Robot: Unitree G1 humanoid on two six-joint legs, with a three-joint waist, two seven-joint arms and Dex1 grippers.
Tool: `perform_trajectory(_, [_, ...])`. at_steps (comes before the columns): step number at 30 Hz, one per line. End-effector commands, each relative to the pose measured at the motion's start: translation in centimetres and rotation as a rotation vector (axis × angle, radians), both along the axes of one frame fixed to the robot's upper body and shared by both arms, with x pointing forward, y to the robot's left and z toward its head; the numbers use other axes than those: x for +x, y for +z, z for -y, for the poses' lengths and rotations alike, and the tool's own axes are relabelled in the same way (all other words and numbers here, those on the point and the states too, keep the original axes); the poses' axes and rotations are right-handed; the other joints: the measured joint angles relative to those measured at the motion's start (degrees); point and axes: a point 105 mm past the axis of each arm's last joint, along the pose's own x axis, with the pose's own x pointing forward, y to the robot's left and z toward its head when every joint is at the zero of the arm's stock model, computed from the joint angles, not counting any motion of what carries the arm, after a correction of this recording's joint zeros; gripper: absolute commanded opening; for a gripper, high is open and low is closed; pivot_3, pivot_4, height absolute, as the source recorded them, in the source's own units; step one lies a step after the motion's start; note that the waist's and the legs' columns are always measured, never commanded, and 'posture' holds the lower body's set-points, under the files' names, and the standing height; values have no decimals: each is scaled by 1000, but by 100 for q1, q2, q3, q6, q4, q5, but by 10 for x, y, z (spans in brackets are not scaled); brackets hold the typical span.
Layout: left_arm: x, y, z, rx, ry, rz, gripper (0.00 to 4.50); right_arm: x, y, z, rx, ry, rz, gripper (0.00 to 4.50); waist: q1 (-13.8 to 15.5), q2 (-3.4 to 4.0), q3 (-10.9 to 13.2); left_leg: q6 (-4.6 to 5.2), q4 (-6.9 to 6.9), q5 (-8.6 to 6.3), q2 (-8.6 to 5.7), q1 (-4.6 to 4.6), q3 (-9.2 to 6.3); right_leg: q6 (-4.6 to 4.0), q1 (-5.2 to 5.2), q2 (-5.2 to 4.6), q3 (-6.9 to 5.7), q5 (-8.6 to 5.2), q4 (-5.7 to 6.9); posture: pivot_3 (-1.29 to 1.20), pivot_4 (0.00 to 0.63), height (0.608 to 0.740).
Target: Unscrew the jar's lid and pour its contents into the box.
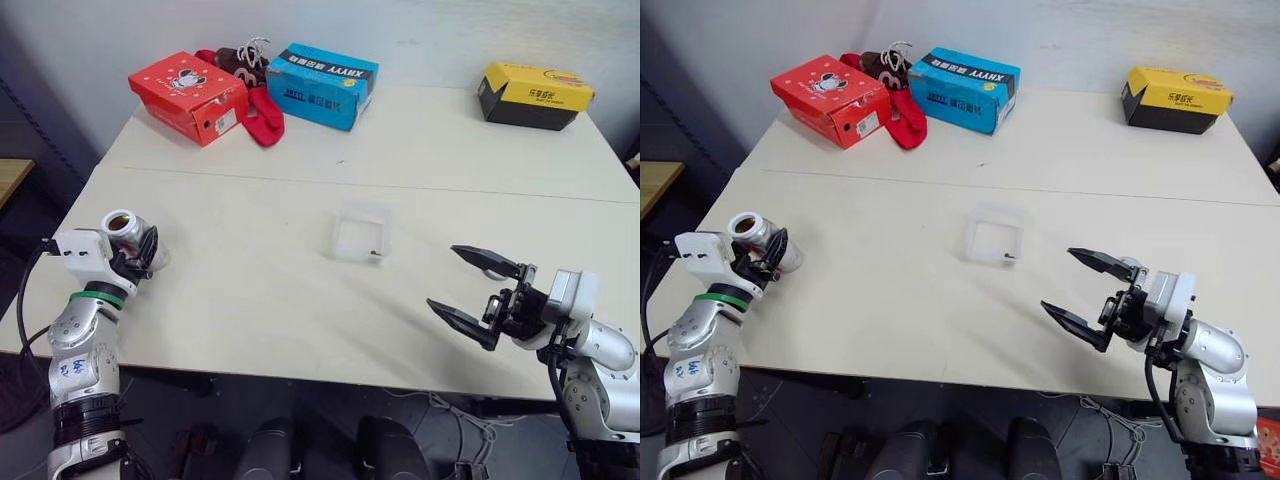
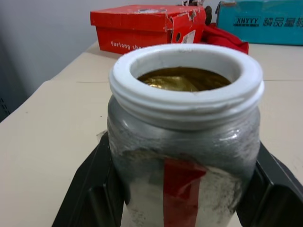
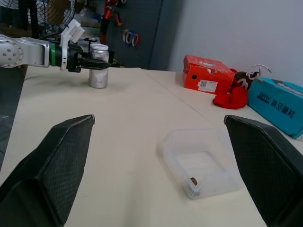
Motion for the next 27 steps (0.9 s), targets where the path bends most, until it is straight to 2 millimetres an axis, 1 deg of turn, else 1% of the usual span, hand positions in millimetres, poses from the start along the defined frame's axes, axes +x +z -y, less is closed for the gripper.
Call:
perform_trajectory(1, [1,-9,1,-8,-18,-47,2383,-8,7,-6,-26,54,87,4489,1,0,0,0,0,0,0,2,0,0,1,0,1,0,0,0,150,740])
perform_trajectory(2, [1,-9,1,-5,-20,-51,2383,-9,6,-7,-23,56,86,4489,1,0,0,0,0,0,0,2,1,0,1,0,5,0,0,0,150,740])
perform_trajectory(4, [0,-8,-2,-7,-13,-53,3123,-10,5,-8,-17,52,67,4500,1,0,0,0,0,-2,0,3,1,0,2,-1,18,0,0,0,150,740])
perform_trajectory(6, [-1,-8,-5,-12,-4,-52,3663,-10,4,-8,-12,42,53,4500,-3,0,0,-1,0,-3,1,3,0,0,1,-2,35,0,-1,0,150,740])
perform_trajectory(8, [-2,-7,-6,-20,-16,-41,4351,-9,4,-7,-2,26,41,4500,-6,0,0,-3,0,-5,3,1,0,-1,0,-1,44,0,-5,0,150,740])
perform_trajectory(9, [-3,-5,-5,-20,-23,-32,4467,-9,3,-6,-1,19,33,4500,-7,-1,0,-4,0,-7,5,1,0,-1,0,-1,48,0,-7,0,150,740])
perform_trajectory(12, [-7,-2,-4,-9,-45,-14,4467,-10,0,-4,-5,7,4,4500,-6,0,0,-7,-1,-9,9,1,0,-2,0,-19,52,0,-13,0,150,740])
perform_trajectory(14, [-17,-4,-5,-10,-68,-27,4467,-14,-4,1,-15,-18,-26,4500,-7,0,0,-9,-2,-11,9,1,0,-3,0,-25,52,0,-16,0,150,740])
perform_trajectory(18, [-40,-16,-21,31,-58,-105,4467,-20,-9,17,-29,-103,-79,4500,-36,0,0,-11,-13,-28,11,1,2,-11,-3,-31,49,-4,-25,0,150,740])
perform_trajectory(20, [-47,-19,-26,40,-62,-126,4467,-22,-11,21,-32,-128,-94,4500,-39,0,0,-11,-15,-29,12,1,4,-12,-2,-30,47,-5,-33,0,150,740])
perform_trajectory(24, [-66,-22,-43,90,-62,-152,4467,-33,-18,40,-44,-213,-138,4500,-8,0,0,-10,-19,-33,13,2,5,-15,-3,-40,47,-7,-59,0,150,740])
perform_trajectory(25, [-72,-23,-44,136,-90,-171,4467,-37,-18,44,-60,-225,-139,4500,-2,0,0,-9,-22,-35,13,2,5,-15,-3,-42,47,-7,-65,0,150,740])
perform_trajectory(27, [-85,-21,-33,284,-217,-216,4467,-46,-18,55,-104,-240,-144,4500,-2,0,0,-8,-30,-37,13,1,8,-15,-4,-43,47,-7,-77,0,150,740])
